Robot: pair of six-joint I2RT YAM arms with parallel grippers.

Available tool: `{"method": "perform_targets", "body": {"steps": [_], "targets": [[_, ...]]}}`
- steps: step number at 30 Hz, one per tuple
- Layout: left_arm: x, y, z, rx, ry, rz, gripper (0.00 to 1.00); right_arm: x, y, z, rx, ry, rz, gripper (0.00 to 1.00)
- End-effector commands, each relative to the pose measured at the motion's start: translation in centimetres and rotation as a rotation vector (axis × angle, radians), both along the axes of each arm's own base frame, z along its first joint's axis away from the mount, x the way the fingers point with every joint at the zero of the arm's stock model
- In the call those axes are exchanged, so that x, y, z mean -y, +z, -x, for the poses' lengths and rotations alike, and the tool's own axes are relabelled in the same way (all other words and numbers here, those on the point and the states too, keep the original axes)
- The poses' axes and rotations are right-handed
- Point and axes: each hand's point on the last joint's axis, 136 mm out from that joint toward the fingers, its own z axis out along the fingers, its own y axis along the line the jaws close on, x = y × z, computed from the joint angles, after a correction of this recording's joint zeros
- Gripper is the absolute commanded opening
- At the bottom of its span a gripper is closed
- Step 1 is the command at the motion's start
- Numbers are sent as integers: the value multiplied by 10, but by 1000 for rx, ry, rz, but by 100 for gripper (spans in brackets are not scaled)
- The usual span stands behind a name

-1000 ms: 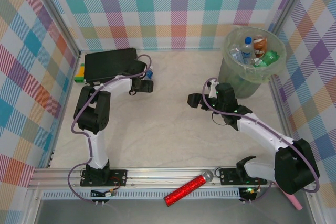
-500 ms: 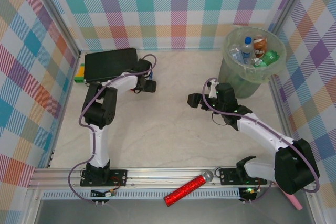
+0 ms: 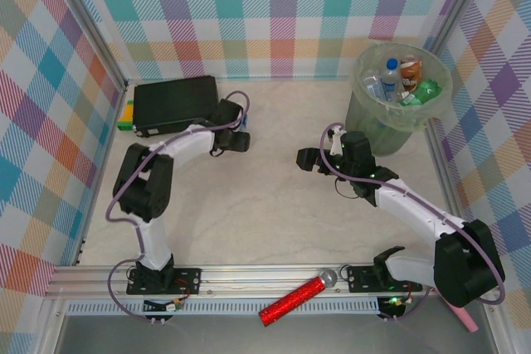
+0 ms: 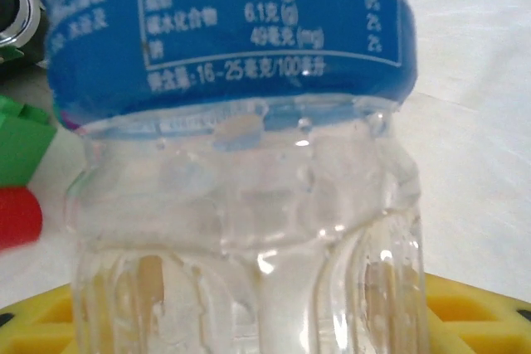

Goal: Put the plastic bottles in the bin

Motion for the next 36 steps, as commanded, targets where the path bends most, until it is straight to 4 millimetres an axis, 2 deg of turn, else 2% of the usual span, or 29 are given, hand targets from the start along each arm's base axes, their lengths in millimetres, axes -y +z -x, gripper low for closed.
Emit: {"method": "perform_targets", "body": {"steps": [1,5,12,15,18,27,33,36], "targets": [[28,45,16,139,-45,108,58,-6,19,2,32,14,-50,99],[55,70,57,219,-136,193,58,-20,48,8,53,88,-126,99],[102,99,129,303,-336,293,57,-47,103,21,-6,229,-254,75],[113,109,153,326,-398,322,57,-54,116,23,-61,264,-271,66],[119,121,171,342,-454,356,56,-59,122,22,-105,275,-284,61],[119,141,200,372,-545,397,56,-61,128,21,-151,271,-290,57],[127,141,208,344,-584,406,56,-64,135,25,-155,299,-304,57],[130,142,210,341,-598,407,56,-66,137,27,-165,316,-308,50]]}}
